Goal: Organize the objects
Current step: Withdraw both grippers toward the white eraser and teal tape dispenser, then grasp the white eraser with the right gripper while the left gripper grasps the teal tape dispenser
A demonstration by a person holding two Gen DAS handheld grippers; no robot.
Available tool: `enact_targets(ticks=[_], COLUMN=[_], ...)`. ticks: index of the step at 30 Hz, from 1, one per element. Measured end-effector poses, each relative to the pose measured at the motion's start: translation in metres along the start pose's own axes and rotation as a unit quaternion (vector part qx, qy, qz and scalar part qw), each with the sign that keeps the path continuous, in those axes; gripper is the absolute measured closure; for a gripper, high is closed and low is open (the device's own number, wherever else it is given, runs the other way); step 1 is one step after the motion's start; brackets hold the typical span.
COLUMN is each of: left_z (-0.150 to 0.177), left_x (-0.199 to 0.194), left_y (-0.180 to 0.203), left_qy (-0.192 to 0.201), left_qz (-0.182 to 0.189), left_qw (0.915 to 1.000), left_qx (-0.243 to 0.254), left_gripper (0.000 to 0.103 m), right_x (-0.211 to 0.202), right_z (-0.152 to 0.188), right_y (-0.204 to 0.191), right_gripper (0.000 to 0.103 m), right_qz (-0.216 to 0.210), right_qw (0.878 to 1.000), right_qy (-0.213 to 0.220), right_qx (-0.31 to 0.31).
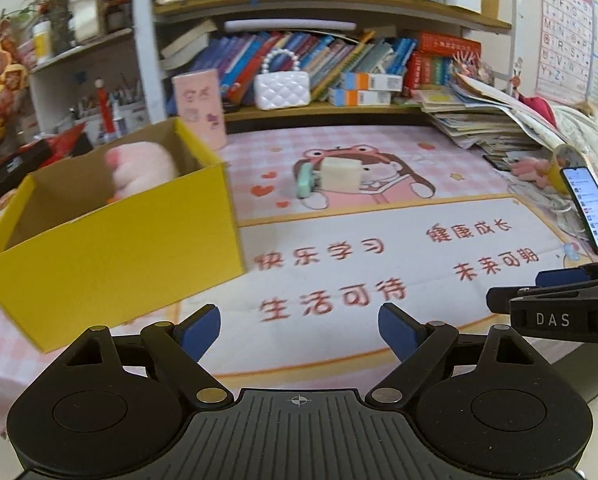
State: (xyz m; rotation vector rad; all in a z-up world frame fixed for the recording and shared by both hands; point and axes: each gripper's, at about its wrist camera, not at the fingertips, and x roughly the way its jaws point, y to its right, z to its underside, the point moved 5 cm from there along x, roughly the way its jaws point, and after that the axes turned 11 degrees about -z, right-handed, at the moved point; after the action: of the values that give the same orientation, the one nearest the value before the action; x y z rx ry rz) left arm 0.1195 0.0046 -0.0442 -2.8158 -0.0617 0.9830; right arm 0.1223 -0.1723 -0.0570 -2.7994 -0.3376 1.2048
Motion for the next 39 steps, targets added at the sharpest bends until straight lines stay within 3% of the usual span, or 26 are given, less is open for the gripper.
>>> enact_targets(ticks=[6, 11, 22, 27, 31, 36, 39], left_z=[-0.015, -0.03, -0.075, -0.103, -0.119, -0.129, -0.131], left_x=[0.02, 0.039, 0.079, 0.103, 0.125, 0.143, 0.152], left_y=[0.027, 0.039, 0.063, 0.065, 0.062, 0.05, 0.044], left_qy=[-0.005, -0.01, 0.0, 0.004, -0.01, -0.027, -0.04], left_qz=[0.011, 0.007, -0.034, -0.063, -0.088, -0.113, -0.123], left_qw=[0.9998, 0.9999, 0.9992, 0.9974, 0.9952, 0.9907, 0.9879], left_qx=[0.016, 0.0, -0.022, -0.033, -0.042, -0.071, -0.086], left_gripper=[0.015, 0.015, 0.028, 0.033, 0.036, 0.036, 0.038], right_x=[0.013, 0.028, 0.067, 0.097, 0.131, 0.172, 0.194], right_z=[-0.019, -0.038, -0.09, -0.121, -0.141, -0.155, -0.165], right_y=[0.026, 0.045, 0.065, 0.063, 0.054, 0.036, 0.03], right_gripper=[0.051, 0.051, 0.051, 0.051, 0.053, 0.053, 0.053], right_qz=[-0.001, -0.007, -0.069, -0.124, -0.169, -0.213, -0.222], right_qw=[1.0, 1.0, 0.995, 0.983, 0.966, 0.947, 0.943], right_qy=[0.0, 0.0, 0.013, 0.021, 0.018, 0.001, -0.002], right_qx=[0.009, 0.007, -0.065, -0.136, -0.196, -0.24, -0.248])
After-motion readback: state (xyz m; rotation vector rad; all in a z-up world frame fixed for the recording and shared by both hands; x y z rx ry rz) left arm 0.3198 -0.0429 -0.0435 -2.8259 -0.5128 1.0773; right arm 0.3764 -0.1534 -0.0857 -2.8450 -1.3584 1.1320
